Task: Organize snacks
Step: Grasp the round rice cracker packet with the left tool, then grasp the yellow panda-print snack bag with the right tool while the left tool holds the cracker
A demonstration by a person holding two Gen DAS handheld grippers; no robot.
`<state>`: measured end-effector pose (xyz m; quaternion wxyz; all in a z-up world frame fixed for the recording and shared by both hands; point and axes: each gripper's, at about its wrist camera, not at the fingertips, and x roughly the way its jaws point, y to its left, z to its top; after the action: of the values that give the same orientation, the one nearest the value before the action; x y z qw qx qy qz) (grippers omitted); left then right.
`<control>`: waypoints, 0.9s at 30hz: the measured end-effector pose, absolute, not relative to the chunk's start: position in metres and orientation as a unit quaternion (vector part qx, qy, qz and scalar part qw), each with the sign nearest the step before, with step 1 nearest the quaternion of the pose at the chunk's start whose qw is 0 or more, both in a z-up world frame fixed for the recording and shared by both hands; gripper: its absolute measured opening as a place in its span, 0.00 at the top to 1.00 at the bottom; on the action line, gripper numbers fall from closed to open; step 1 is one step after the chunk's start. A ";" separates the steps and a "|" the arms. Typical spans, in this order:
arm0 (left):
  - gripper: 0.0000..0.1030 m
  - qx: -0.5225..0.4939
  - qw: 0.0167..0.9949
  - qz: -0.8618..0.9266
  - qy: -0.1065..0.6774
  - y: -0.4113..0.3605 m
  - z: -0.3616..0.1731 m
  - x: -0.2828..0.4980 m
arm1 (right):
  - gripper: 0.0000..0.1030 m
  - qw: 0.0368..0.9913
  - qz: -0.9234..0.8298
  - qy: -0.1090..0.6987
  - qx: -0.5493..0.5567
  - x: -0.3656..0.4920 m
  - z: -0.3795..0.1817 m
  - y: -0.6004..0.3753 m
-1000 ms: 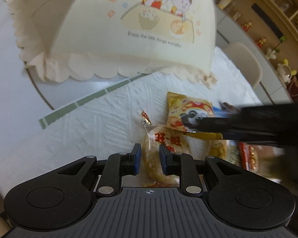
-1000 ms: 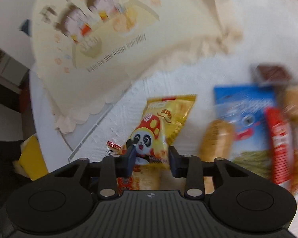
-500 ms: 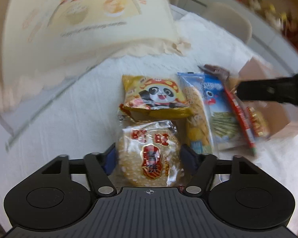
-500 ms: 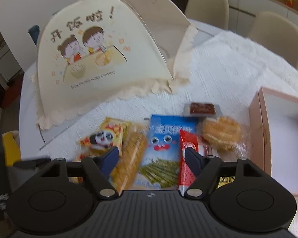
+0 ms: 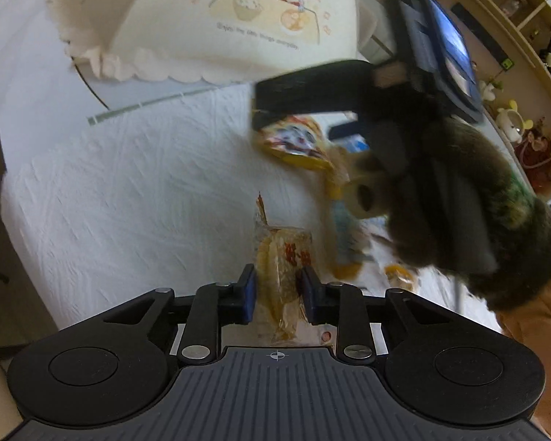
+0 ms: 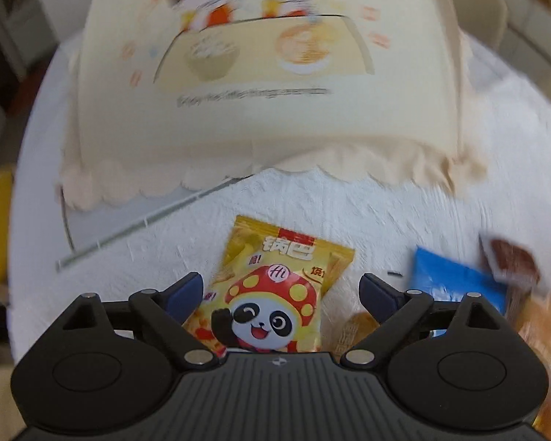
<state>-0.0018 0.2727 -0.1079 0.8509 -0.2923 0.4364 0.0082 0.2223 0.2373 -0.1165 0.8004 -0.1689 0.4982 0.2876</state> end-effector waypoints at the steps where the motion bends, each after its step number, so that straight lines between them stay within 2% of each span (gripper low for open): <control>1: 0.69 -0.289 0.849 0.002 0.443 0.269 -0.110 0.000 | 0.16 0.797 0.297 0.495 -0.179 0.217 -0.116 0.240; 2: 0.68 -0.281 0.849 0.001 0.447 0.264 -0.112 0.003 | 0.36 0.788 0.314 0.497 -0.183 0.211 -0.115 0.240; 4: 0.66 -0.273 0.852 0.003 0.447 0.258 -0.115 0.006 | 0.50 0.771 0.339 0.507 -0.183 0.203 -0.111 0.234; 5: 0.64 -0.267 0.852 0.007 0.451 0.254 -0.117 0.010 | 0.62 0.770 0.344 0.506 -0.179 0.199 -0.107 0.227; 7: 0.55 -0.260 0.848 0.004 0.462 0.247 -0.122 0.017 | 0.70 0.764 0.359 0.514 -0.154 0.195 -0.096 0.209; 8: 0.55 -0.264 0.847 -0.005 0.462 0.244 -0.125 0.020 | 0.79 0.760 0.366 0.519 -0.136 0.194 -0.089 0.197; 11: 0.61 -0.276 0.842 -0.017 0.463 0.237 -0.126 0.022 | 0.90 0.760 0.382 0.517 -0.097 0.187 -0.069 0.160; 13: 0.68 -0.295 0.834 -0.025 0.465 0.235 -0.122 0.017 | 0.90 0.765 0.386 0.507 -0.090 0.179 -0.057 0.137; 18: 0.72 -0.242 0.840 -0.037 0.484 0.206 -0.106 -0.008 | 0.86 0.770 0.391 0.491 -0.116 0.155 -0.048 0.099; 19: 0.71 -0.232 0.842 -0.027 0.486 0.201 -0.103 -0.016 | 0.75 0.769 0.389 0.492 -0.122 0.153 -0.050 0.098; 20: 0.71 -0.227 0.844 -0.007 0.486 0.202 -0.101 -0.022 | 0.57 0.766 0.389 0.498 -0.120 0.152 -0.053 0.099; 22: 0.71 -0.231 0.848 0.031 0.476 0.215 -0.098 -0.030 | 0.40 0.757 0.393 0.514 -0.094 0.151 -0.059 0.104; 24: 0.71 -0.234 0.849 0.072 0.468 0.229 -0.096 -0.035 | 0.39 0.748 0.392 0.530 -0.074 0.150 -0.066 0.120; 27: 0.71 -0.233 0.849 0.110 0.461 0.249 -0.092 -0.042 | 0.29 0.745 0.365 0.553 -0.074 0.154 -0.082 0.162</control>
<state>-0.0416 0.2491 -0.0919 0.8490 -0.2328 0.4614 0.1097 0.1540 0.1620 -0.0819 0.7450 -0.0739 0.5533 0.3652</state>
